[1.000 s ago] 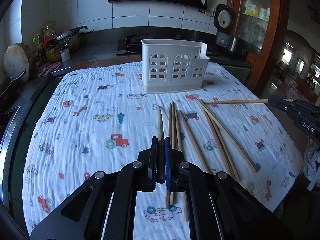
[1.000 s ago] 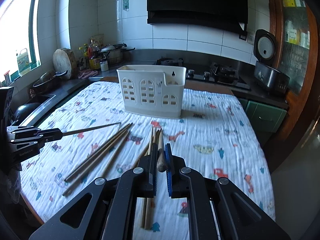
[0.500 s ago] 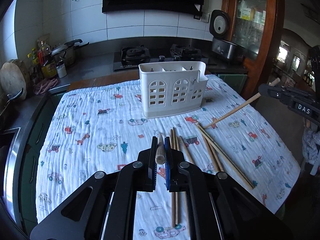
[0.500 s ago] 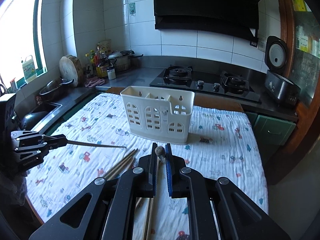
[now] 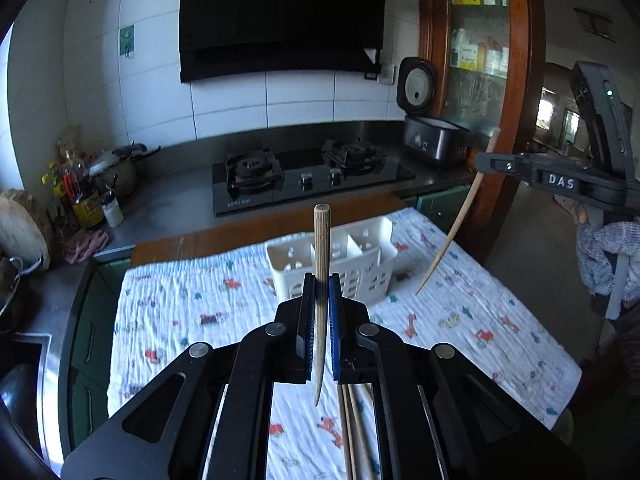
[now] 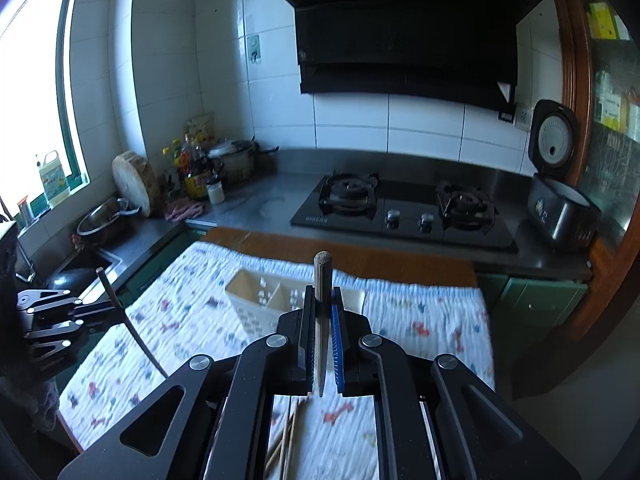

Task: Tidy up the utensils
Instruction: 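Lift the left tool's chopstick toward the white caddy while the right tool carries its chopstick there, then lower the left chopstick into the caddy and open while the right tool does the same, then withdraw both open tools from the caddy back toward the loose chopsticks, then close the left gripper on another chopstick while the right gripper grasps another chopstick, then lift the left tool's chopstick to the caddy while the right tool carries its chopstick there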

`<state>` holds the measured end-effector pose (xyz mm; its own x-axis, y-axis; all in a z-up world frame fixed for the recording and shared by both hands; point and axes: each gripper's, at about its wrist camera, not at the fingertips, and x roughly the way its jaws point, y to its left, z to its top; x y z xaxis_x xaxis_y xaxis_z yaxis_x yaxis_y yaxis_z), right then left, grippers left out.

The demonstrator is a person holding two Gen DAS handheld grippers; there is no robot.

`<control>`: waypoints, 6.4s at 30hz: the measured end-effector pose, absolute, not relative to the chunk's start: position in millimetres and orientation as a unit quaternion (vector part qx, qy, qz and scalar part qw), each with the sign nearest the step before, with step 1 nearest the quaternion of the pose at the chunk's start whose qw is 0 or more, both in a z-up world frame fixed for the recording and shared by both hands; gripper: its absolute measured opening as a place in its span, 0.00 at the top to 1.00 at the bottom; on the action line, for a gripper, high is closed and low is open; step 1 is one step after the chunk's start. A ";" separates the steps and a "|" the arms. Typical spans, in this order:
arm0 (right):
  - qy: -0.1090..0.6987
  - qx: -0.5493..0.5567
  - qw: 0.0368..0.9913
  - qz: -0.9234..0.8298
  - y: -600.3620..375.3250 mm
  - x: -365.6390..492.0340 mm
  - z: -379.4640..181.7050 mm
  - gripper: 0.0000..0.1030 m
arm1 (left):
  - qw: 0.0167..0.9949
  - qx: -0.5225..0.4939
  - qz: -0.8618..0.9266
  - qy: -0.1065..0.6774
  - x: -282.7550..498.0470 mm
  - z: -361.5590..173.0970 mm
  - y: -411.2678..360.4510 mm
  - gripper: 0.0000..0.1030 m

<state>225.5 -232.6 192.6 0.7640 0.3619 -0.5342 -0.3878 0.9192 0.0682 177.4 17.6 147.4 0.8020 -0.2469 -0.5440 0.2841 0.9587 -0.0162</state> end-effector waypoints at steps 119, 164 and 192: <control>0.434 -0.049 0.882 0.175 -221.4 94.4 -67.7 0.78 | 0.926 -0.063 -0.039 0.370 62.8 -48.4 62.1 0.40; 0.431 -0.041 0.886 0.167 -230.5 80.4 -74.9 0.93 | 0.882 -0.029 -0.115 0.457 118.7 -94.5 15.8 0.88; 0.411 -0.036 0.896 0.162 -231.7 74.9 -64.5 0.93 | 0.894 -0.018 -0.100 0.436 106.9 -79.3 9.3 0.95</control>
<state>74.9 -231.7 -64.5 0.6095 0.2612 -0.7485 -0.3206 0.9447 0.0687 106.9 9.3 -79.3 0.5992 -0.1936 -0.7769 0.1622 0.9796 -0.1190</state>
